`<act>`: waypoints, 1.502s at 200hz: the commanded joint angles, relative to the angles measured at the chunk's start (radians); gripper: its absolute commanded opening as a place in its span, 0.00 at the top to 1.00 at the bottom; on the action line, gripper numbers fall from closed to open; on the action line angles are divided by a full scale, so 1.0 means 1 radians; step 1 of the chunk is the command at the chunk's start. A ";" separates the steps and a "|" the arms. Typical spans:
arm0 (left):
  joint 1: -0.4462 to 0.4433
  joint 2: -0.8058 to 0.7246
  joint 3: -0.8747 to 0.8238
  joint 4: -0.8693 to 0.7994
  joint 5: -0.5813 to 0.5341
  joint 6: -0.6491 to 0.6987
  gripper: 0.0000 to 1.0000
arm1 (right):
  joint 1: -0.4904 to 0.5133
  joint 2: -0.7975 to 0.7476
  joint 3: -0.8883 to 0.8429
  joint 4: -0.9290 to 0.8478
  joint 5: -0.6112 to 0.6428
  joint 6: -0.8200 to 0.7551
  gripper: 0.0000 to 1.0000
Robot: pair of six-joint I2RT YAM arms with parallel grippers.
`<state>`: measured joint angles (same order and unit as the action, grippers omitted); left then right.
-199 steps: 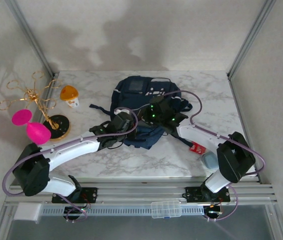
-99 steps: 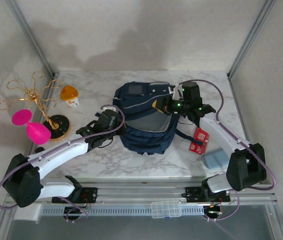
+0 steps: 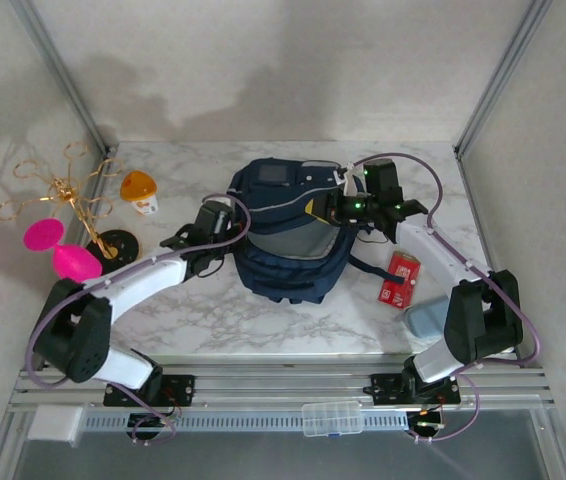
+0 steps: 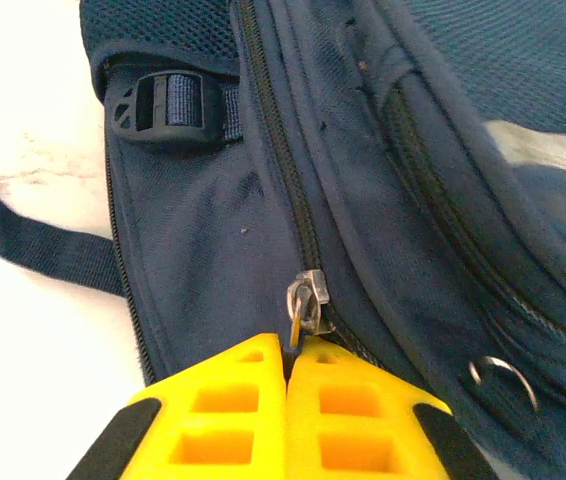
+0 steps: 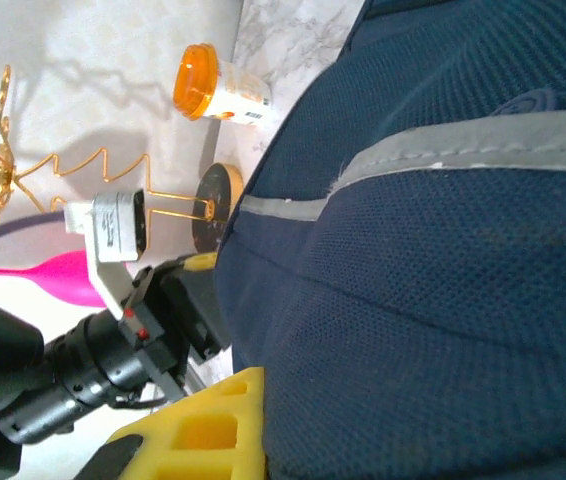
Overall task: Pack the student bag
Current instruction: Unzip the student bag at the center of the table.
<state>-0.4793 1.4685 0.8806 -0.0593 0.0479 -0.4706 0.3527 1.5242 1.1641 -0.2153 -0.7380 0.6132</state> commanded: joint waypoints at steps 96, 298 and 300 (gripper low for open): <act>-0.044 -0.345 -0.321 0.057 -0.120 -0.212 1.00 | 0.178 0.259 0.421 -0.147 -0.011 -0.265 1.00; -0.004 -0.116 -0.157 0.028 -0.078 -0.068 1.00 | -0.085 0.232 0.296 -0.115 -0.083 -0.207 1.00; -0.004 -0.119 -0.158 0.030 -0.073 -0.068 1.00 | -0.084 0.230 0.294 -0.111 -0.085 -0.205 1.00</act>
<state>-0.4889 1.3598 0.6781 -0.0353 -0.0639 -0.5594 0.2829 1.7878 1.4658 -0.4580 -0.8459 0.3828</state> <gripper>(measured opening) 0.034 0.094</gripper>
